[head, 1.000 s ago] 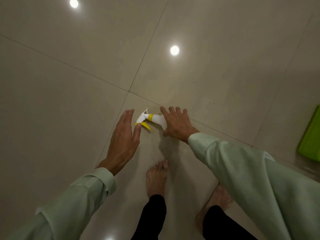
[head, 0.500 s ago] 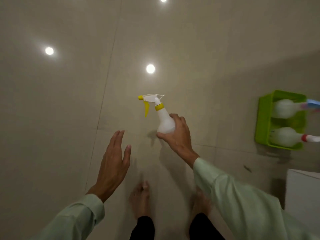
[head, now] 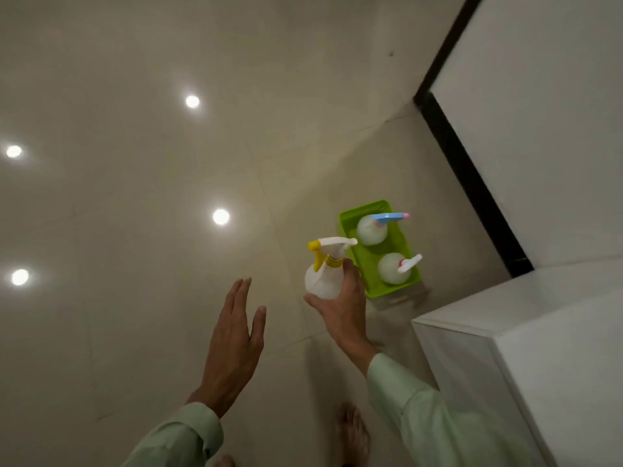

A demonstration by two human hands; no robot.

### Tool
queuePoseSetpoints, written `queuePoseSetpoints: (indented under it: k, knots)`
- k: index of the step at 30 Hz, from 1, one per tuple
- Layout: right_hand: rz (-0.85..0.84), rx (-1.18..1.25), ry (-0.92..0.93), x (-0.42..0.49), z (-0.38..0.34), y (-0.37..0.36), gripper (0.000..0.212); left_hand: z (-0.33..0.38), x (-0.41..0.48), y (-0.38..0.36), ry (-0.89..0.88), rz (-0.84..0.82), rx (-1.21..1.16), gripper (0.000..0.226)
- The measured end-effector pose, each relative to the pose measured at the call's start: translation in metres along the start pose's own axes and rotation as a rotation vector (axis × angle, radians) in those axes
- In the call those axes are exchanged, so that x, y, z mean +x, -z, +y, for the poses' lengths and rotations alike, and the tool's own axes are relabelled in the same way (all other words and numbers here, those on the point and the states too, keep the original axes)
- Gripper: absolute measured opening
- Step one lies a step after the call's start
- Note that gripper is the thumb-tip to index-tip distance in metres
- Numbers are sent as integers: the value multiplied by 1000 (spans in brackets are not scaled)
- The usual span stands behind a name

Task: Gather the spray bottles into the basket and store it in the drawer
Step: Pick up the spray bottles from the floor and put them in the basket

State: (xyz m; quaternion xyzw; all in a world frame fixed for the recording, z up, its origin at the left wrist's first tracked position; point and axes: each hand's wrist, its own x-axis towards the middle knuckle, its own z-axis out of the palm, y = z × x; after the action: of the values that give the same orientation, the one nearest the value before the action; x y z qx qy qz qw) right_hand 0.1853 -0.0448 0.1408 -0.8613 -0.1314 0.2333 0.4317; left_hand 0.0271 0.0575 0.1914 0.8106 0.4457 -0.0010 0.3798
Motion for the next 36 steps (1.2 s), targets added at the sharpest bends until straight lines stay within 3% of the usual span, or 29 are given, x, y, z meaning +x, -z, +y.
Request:
queuePoseSetpoints:
  k: [10, 17, 25, 27, 31, 36]
  knots:
    - [351, 126, -164, 78, 42, 15, 92, 59, 107, -53, -198, -177, 114, 59]
    - [621, -27, -222, 122, 85, -19, 94, 46, 182, -100, -367, -353, 219, 59]
    - [657, 49, -338, 152, 116, -56, 96, 28, 239, -123, -477, -457, 266, 58]
    - [648, 44, -360, 153, 123, -63, 86, 26, 247, -126, -500, -482, 276, 58]
    - [667, 3, -402, 153, 133, -71, 48, 25, 260, -131, -523, -508, 285, 59]
    - [650, -30, -455, 153, 134, -70, 47, 27, 266, -135, -533, -530, 285, 59]
